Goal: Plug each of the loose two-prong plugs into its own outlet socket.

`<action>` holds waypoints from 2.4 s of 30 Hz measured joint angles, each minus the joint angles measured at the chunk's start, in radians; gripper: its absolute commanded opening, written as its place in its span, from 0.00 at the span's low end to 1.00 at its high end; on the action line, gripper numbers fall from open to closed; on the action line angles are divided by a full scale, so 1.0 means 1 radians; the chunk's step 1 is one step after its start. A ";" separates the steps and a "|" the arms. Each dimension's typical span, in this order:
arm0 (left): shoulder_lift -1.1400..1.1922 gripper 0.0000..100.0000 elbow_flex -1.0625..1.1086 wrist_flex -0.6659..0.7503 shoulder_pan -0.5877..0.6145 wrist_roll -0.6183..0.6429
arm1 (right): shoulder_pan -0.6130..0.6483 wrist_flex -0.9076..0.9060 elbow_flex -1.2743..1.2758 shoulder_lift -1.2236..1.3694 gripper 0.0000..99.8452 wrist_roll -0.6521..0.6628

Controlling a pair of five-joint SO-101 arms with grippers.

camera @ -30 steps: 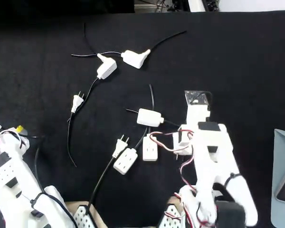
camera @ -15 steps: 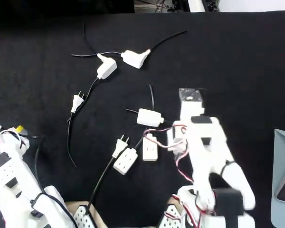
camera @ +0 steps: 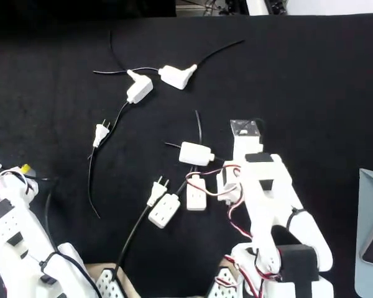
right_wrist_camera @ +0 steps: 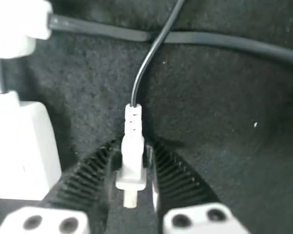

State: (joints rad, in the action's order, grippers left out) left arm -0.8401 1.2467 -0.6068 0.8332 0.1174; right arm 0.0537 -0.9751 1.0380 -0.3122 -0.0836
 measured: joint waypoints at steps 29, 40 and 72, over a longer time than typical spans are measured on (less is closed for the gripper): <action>0.000 0.26 0.000 0.000 0.000 0.000 | 0.008 -0.192 -0.138 0.003 0.07 0.000; 0.000 0.26 0.000 0.000 0.000 -0.005 | 0.003 -0.195 -0.196 0.152 0.07 0.000; 0.000 0.26 -0.075 -0.002 -0.505 -0.091 | 0.305 -0.144 -0.106 -0.620 0.01 0.061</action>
State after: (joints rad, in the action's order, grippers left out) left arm -0.8401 1.1715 -0.6084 0.3284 0.0269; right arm 0.3590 -1.1193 0.9321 -0.9321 -0.0222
